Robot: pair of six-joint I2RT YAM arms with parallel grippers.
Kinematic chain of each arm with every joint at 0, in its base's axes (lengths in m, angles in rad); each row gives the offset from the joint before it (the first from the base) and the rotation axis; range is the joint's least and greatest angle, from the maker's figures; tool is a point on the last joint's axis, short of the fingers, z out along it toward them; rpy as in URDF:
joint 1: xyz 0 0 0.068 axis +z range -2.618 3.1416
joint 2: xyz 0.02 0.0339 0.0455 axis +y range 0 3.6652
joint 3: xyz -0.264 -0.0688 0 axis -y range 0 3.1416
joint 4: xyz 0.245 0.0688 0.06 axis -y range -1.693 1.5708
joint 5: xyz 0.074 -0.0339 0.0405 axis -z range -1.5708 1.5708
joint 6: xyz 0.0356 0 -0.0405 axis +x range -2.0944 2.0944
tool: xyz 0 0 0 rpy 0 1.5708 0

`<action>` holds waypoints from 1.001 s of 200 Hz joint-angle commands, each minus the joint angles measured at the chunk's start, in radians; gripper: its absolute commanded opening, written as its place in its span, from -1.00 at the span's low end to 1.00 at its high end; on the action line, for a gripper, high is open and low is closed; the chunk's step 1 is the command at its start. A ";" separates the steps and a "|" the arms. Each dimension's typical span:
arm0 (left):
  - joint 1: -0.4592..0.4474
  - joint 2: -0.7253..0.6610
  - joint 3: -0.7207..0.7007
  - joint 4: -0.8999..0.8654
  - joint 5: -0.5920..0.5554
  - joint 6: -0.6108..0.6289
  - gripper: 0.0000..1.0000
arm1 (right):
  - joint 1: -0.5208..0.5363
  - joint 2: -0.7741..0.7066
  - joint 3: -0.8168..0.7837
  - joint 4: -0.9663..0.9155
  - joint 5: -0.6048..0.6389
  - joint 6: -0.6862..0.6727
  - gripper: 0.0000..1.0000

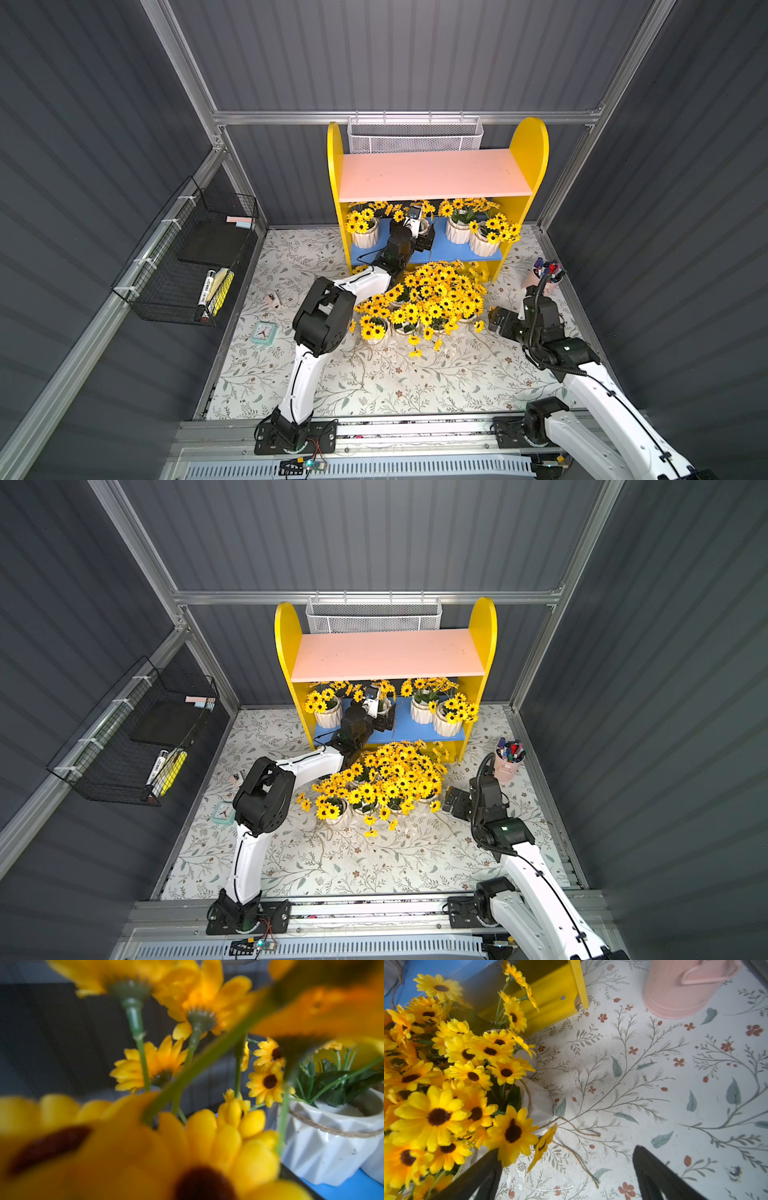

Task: Take the sunflower pots off the shelves
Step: Pick up the sunflower pot from the shelf.

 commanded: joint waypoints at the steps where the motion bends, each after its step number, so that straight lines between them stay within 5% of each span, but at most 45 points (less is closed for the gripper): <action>1: 0.012 0.026 0.023 0.007 -0.014 0.031 0.93 | -0.005 -0.015 0.003 -0.004 0.006 -0.012 0.98; 41: 0.023 0.030 0.007 0.035 -0.006 0.038 0.66 | -0.006 -0.024 -0.001 -0.002 0.007 -0.014 0.98; 97: 0.032 -0.006 -0.052 0.070 0.028 0.040 -0.54 | -0.007 -0.037 -0.002 -0.002 0.012 -0.015 0.98; 111: 0.032 -0.029 -0.065 0.056 0.071 0.045 -1.00 | -0.007 -0.040 -0.001 -0.002 0.014 -0.013 0.98; 200: 0.024 -0.330 -0.238 0.025 0.168 0.052 -1.00 | -0.008 -0.048 0.043 -0.008 0.030 -0.003 0.98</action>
